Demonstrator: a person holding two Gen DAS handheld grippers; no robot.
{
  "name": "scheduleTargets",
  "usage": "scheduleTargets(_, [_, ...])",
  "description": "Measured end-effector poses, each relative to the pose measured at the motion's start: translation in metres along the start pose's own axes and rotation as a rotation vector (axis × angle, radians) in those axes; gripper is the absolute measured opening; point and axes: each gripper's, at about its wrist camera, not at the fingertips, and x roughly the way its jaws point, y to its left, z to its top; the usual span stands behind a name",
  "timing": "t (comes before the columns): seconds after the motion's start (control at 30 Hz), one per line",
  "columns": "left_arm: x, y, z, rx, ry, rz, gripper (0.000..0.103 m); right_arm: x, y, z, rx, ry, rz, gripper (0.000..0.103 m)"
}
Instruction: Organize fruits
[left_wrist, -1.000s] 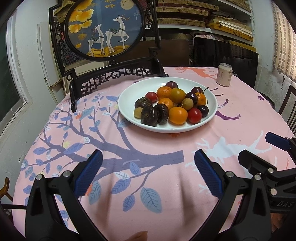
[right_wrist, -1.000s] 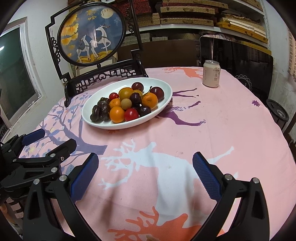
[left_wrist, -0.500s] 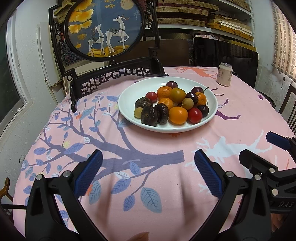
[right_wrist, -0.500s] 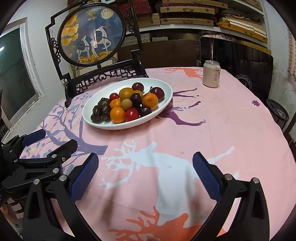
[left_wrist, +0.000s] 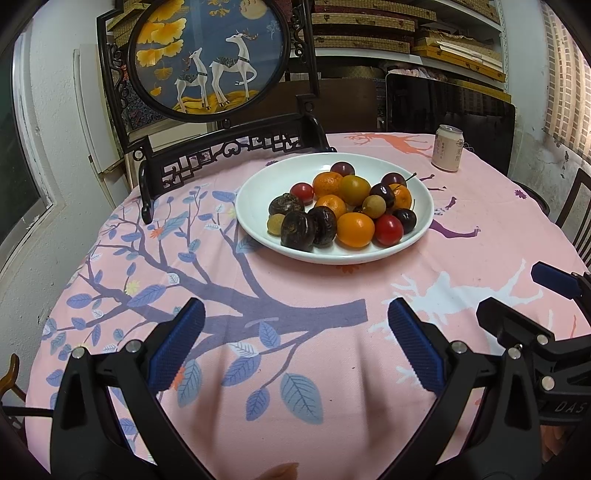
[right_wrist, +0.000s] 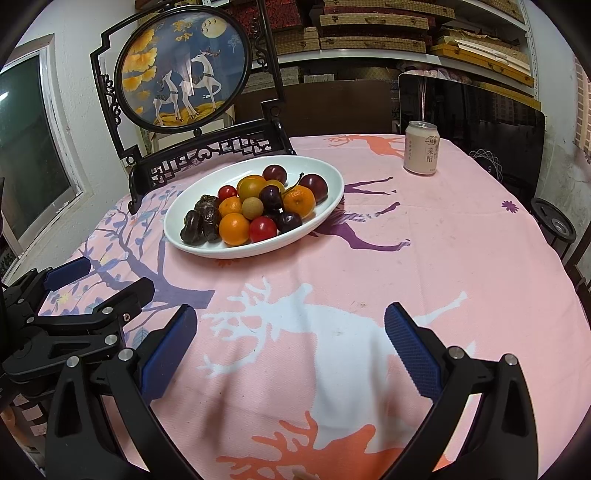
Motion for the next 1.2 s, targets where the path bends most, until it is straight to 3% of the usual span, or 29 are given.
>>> scheduleTargets(0.77, [0.0002,0.0002,-0.0006,0.005,0.0,-0.001,0.101,0.0001,0.0,0.0001,0.0,0.002,-0.001,0.102])
scheduleTargets(0.9, [-0.0038,0.0017,-0.0015,0.009,-0.029,0.059,0.101,-0.0001,0.0003,0.0003,0.0,0.0,-0.002,0.102])
scheduleTargets(1.0, [-0.0012,0.004,-0.0008,0.001,-0.013,0.015,0.101,0.0001,-0.0005,-0.0002,0.0,0.001,-0.003,0.102])
scheduleTargets(1.2, [0.0021,0.0078,0.0005,-0.02,0.008,-0.001,0.101,0.0005,-0.0015,-0.0008,0.001,0.003,-0.005,0.102])
